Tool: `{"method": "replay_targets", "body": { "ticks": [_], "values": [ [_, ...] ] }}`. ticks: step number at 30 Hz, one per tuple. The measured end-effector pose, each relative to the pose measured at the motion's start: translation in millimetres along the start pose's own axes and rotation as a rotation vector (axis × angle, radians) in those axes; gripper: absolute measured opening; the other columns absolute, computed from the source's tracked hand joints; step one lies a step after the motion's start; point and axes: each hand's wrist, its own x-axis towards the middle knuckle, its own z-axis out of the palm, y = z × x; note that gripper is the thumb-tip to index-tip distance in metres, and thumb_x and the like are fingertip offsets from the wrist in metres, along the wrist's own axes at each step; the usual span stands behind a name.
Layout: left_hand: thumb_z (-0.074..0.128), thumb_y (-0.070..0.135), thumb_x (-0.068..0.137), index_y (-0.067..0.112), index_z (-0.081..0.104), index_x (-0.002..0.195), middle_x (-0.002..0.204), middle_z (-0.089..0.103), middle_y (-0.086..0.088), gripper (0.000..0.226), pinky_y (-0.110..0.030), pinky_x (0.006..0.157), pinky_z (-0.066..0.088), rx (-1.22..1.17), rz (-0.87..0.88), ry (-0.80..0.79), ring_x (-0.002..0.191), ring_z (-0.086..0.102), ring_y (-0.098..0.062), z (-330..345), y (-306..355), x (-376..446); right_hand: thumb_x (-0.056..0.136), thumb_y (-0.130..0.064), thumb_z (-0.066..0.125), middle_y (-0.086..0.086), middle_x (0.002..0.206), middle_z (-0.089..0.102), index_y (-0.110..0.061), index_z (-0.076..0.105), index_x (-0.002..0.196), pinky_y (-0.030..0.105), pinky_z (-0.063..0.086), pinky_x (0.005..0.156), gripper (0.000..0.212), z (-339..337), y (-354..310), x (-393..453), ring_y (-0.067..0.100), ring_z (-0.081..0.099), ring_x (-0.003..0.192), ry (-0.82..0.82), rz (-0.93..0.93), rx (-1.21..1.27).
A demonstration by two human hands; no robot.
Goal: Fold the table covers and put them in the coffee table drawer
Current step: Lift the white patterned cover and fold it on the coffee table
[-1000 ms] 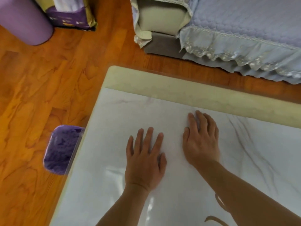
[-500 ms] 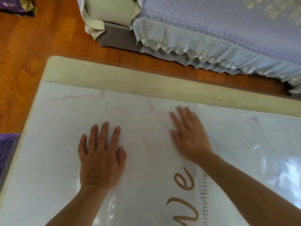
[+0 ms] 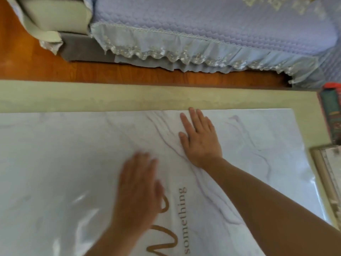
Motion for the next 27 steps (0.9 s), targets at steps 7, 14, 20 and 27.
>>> {"method": "replay_targets", "body": {
  "ticks": [7,14,20,27],
  "values": [
    [0.046,0.041,0.092,0.011,0.05,0.149,0.159,0.037,-0.019,0.064,-0.058,0.118,0.025,0.167,0.014,-0.135,0.146,0.034,-0.043,51.3,66.9,11.3,0.098,-0.018,0.053,0.009,0.162,0.029,-0.01,0.052,0.143,0.036,0.02,0.124,0.046,-3.4,56.3,-5.5,0.026,0.022,0.15,0.194,-0.036,0.529],
    [0.037,0.044,0.093,0.006,0.05,0.147,0.156,0.039,-0.022,0.066,-0.057,0.119,0.023,0.224,0.002,-0.112,0.144,0.033,-0.045,48.0,74.1,12.2,0.096,-0.026,0.051,0.029,0.141,0.044,0.003,0.048,0.135,0.046,0.026,0.109,0.049,-45.9,297.4,-30.9,0.045,0.036,0.133,0.249,0.863,0.145],
    [0.032,0.047,0.095,0.008,0.047,0.149,0.157,0.038,-0.02,0.068,-0.056,0.12,0.022,0.259,-0.023,-0.141,0.146,0.03,-0.043,48.0,77.7,13.6,0.094,-0.047,0.058,0.021,0.141,0.039,-0.006,0.042,0.139,0.049,0.037,0.106,0.063,-53.8,333.3,-31.1,0.045,0.042,0.127,0.046,0.93,0.334],
    [0.034,0.048,0.093,0.009,0.047,0.149,0.157,0.037,-0.019,0.069,-0.056,0.119,0.023,0.248,-0.026,-0.1,0.148,0.029,-0.042,51.3,79.8,12.2,0.084,-0.043,0.067,0.017,0.125,0.06,-0.007,0.054,0.127,0.042,0.046,0.098,0.058,-62.1,334.8,-24.2,0.039,0.056,0.116,-0.004,0.93,0.403]
  ]
}}
